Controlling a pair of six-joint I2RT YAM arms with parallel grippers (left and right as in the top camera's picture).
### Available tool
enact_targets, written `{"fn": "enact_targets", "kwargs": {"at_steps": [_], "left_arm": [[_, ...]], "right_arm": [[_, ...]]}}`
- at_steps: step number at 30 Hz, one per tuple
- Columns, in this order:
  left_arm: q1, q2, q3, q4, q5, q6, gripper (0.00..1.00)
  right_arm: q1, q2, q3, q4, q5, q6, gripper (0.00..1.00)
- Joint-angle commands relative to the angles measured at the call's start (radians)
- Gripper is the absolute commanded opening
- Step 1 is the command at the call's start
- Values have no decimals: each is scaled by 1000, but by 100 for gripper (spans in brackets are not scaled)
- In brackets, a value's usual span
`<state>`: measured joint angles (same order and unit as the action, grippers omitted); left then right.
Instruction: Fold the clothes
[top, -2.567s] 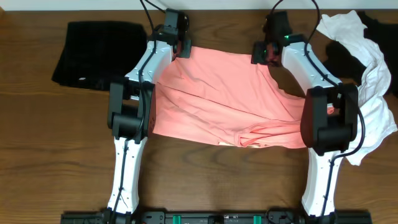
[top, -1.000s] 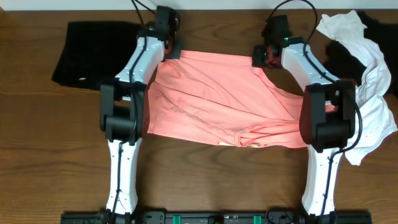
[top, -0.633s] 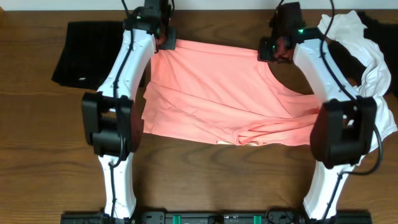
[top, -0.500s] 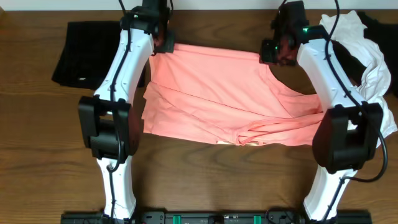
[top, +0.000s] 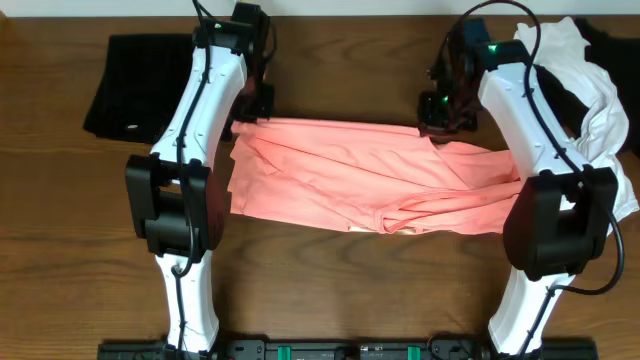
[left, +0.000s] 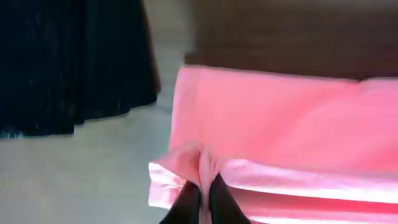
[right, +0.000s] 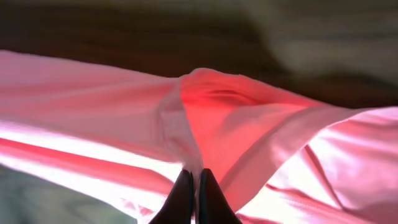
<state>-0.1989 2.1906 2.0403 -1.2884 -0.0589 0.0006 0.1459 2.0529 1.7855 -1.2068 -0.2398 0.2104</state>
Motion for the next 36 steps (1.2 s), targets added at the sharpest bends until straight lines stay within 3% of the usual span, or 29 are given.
{"fn": "enact_targets", "kwargs": {"at_steps": [1, 12, 24, 27, 30, 36], "left_arm": [[13, -21, -1, -55, -73, -2, 6], [13, -21, -1, -216, -74, -119, 6], [13, -21, -25, -263, -57, -161, 7], [12, -21, -43, -266, -57, -163, 24], [12, -21, -56, -274, -57, -163, 34], [13, -21, -63, -277, -57, -163, 35]], "right_arm": [[2, -18, -2, -28, 26, -37, 1], [50, -18, -2, -127, 35, -51, 1], [93, -18, -4, -200, 94, -51, 1], [96, -18, -10, -201, 94, -51, 1], [97, -18, -23, -202, 95, -51, 1], [98, -18, -85, -192, 105, -51, 1]]}}
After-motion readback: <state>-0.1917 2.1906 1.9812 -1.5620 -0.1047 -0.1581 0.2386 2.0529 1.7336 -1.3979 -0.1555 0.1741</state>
